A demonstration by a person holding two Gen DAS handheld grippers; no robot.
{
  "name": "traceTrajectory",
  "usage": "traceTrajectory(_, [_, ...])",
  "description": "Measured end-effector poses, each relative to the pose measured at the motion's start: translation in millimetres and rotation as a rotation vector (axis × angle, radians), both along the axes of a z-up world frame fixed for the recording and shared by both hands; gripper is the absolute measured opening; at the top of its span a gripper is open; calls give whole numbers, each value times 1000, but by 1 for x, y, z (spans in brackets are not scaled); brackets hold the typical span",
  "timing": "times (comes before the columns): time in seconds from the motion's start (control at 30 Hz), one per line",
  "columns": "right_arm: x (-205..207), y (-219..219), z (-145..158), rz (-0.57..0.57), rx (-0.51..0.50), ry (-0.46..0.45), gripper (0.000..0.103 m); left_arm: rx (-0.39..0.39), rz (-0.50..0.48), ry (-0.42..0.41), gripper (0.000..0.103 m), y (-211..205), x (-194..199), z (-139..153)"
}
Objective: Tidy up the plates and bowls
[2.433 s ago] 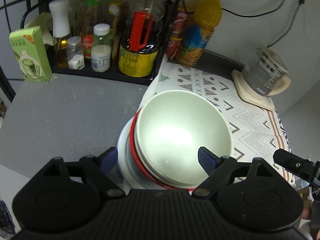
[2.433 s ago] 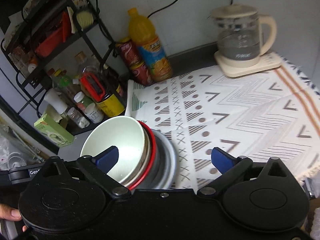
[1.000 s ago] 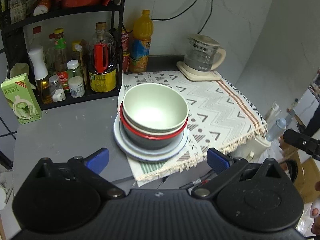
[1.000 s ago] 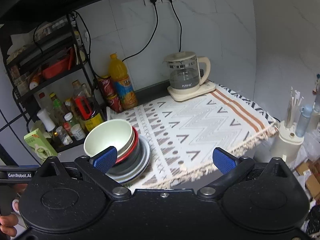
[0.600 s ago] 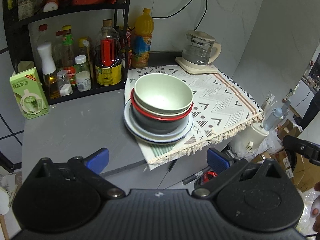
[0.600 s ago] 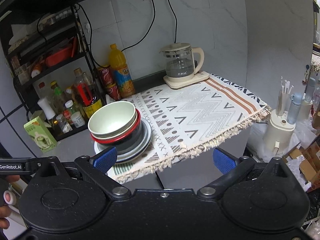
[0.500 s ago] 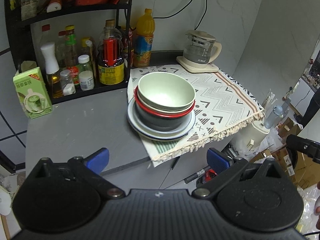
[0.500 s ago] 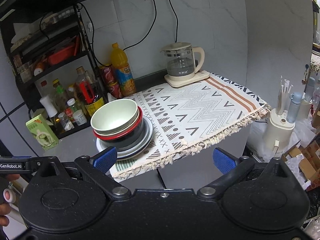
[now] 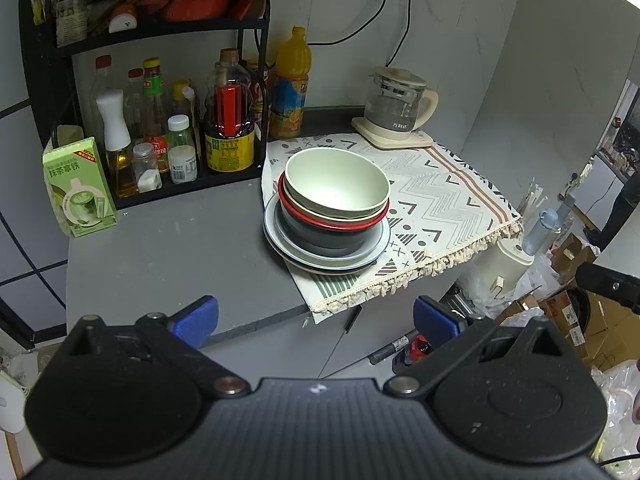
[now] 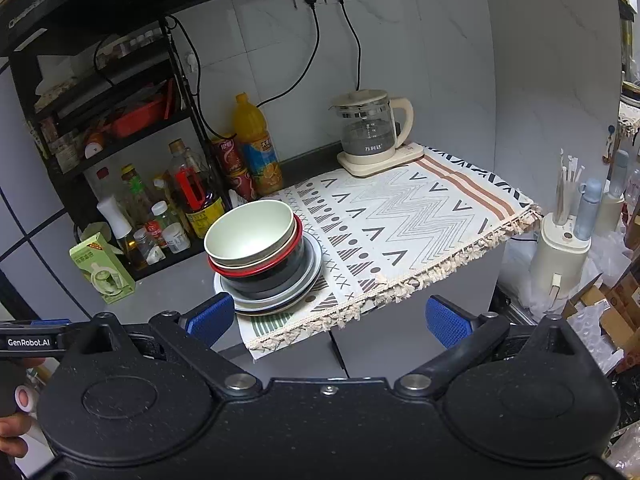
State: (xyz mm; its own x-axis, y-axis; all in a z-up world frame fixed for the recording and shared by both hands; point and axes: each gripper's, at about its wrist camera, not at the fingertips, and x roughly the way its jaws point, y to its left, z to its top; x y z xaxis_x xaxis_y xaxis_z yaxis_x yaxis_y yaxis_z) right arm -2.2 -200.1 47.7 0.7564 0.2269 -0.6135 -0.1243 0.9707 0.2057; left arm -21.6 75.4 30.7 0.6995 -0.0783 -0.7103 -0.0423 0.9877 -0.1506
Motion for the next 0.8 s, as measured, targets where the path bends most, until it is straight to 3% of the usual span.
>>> traceTrajectory(0.8, [-4, -8, 1, 12, -23, 10, 103, 3, -20, 8, 103, -23, 4, 2])
